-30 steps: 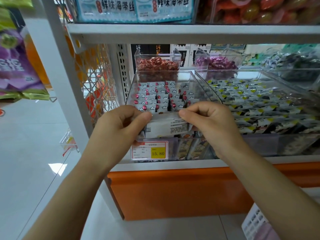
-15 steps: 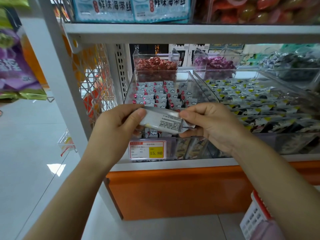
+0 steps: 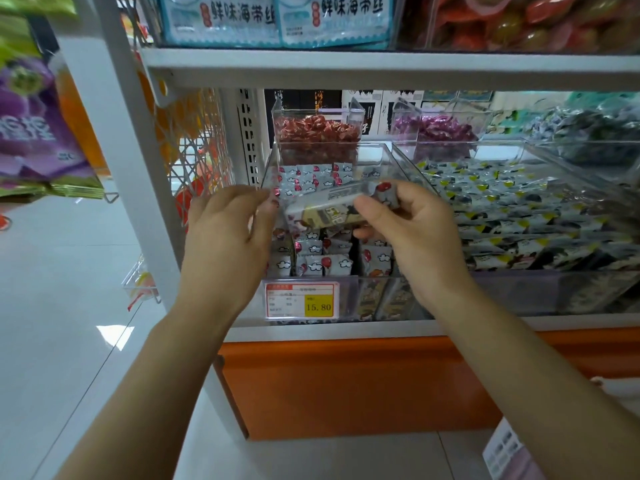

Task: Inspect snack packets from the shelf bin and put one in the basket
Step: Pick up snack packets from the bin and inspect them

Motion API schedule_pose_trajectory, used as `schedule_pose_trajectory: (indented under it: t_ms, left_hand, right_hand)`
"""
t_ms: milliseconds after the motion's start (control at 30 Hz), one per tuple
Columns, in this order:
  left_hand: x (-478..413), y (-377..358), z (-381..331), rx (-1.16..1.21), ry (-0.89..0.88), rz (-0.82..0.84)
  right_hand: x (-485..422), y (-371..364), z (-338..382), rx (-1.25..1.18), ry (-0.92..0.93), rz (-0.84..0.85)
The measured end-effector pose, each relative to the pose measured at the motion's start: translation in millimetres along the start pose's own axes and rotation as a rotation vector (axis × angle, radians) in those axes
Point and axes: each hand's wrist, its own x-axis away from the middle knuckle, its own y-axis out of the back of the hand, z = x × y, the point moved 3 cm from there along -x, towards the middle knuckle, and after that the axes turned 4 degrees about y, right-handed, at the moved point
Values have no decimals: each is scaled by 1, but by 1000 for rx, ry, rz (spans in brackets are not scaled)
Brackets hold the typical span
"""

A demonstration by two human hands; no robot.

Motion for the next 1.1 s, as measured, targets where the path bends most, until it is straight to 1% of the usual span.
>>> schedule_pose_trajectory:
  t_ms: [67, 133, 167, 267, 367, 433, 533, 633, 700, 800, 867, 900, 1000, 1033, 1100]
  left_hand:
    - [2, -6, 7, -221, -2, 96]
    - [6, -11, 11, -307, 2, 176]
    - [7, -13, 13, -320, -5, 191]
    - [6, -13, 16, -303, -12, 190]
    - [6, -13, 18, -261, 4, 198]
    - [5, -12, 18, -237, 3, 191]
    - [2, -7, 17, -138, -22, 141]
    - [-1, -1, 16, -100, -68, 78]
    - [-1, -1, 17, -98, -61, 81]
    - [1, -3, 18, -107, -55, 113]
    - [1, -3, 17, -97, -56, 117]
    - [1, -3, 16, -87, -52, 117]
    - [0, -2, 17, -67, -36, 125]
    - [0, -2, 17, -65, -32, 128]
    - [-1, -2, 19, -63, -25, 129]
  right_hand:
    - [-7, -1, -1, 52, 27, -26]
    - [-15, -7, 0, 127, 56, -23]
    - [-21, -11, 0, 184, 71, -9]
    - [-39, -30, 2, 357, 116, 99]
    - [-51, -55, -1, 473, 150, 286]
    - [-56, -69, -8, 585, 132, 387]
    - [-60, -82, -14, 715, 149, 441]
    - [-57, -87, -19, 893, 243, 532]
    - [-54, -87, -24, 1015, 279, 643]
    - [-59, -85, -26, 1036, 238, 718]
    - [-64, -86, -27, 1009, 210, 734]
    - [-68, -86, -27, 966, 188, 705]
    - [-79, -85, -24, 764, 131, 519]
    - [-82, -86, -22, 743, 145, 484]
    - [-87, -88, -24, 814, 199, 491]
